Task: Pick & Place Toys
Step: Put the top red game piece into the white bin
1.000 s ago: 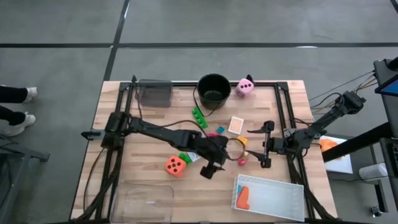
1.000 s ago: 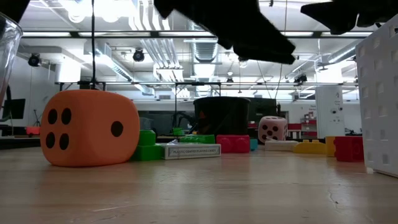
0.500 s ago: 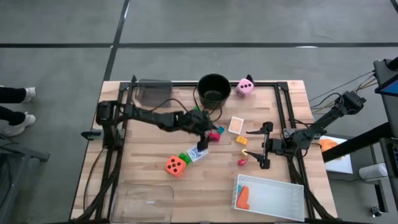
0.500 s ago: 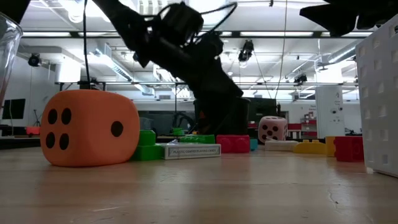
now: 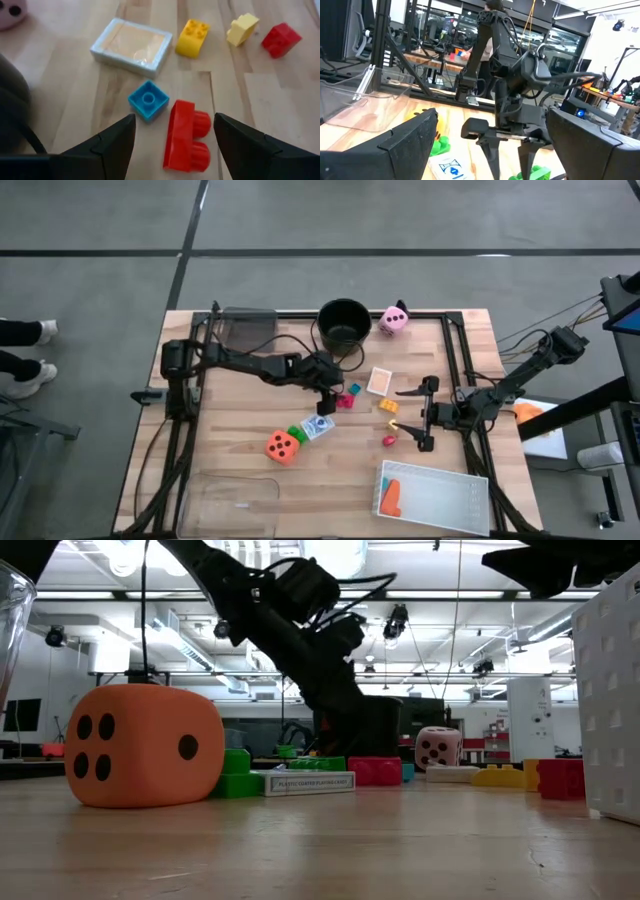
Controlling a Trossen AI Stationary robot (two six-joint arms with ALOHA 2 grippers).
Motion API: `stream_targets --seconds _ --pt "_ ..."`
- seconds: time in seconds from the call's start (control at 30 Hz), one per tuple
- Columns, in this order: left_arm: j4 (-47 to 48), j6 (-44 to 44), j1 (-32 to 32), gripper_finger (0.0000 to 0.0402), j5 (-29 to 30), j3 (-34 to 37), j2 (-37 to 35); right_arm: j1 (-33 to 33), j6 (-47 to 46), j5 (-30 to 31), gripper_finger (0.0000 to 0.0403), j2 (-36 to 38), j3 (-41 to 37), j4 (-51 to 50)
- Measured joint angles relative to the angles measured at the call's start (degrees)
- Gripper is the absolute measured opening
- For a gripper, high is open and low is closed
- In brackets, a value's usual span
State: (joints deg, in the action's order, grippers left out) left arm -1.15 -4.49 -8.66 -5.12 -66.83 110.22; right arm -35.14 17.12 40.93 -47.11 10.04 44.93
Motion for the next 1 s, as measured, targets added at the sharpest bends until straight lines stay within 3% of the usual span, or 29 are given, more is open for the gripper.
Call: stream_targets --seconds 0.47,1.0 --pt "4.07 -2.55 0.34 0.0271 2.48 -1.91 2.41 0.00 0.44 -0.02 0.0362 0.11 0.00 0.02" --pt "21.25 -7.68 1.62 0.0271 5.48 -15.36 11.36 0.00 0.44 -0.01 0.0362 0.02 0.02 -0.20"
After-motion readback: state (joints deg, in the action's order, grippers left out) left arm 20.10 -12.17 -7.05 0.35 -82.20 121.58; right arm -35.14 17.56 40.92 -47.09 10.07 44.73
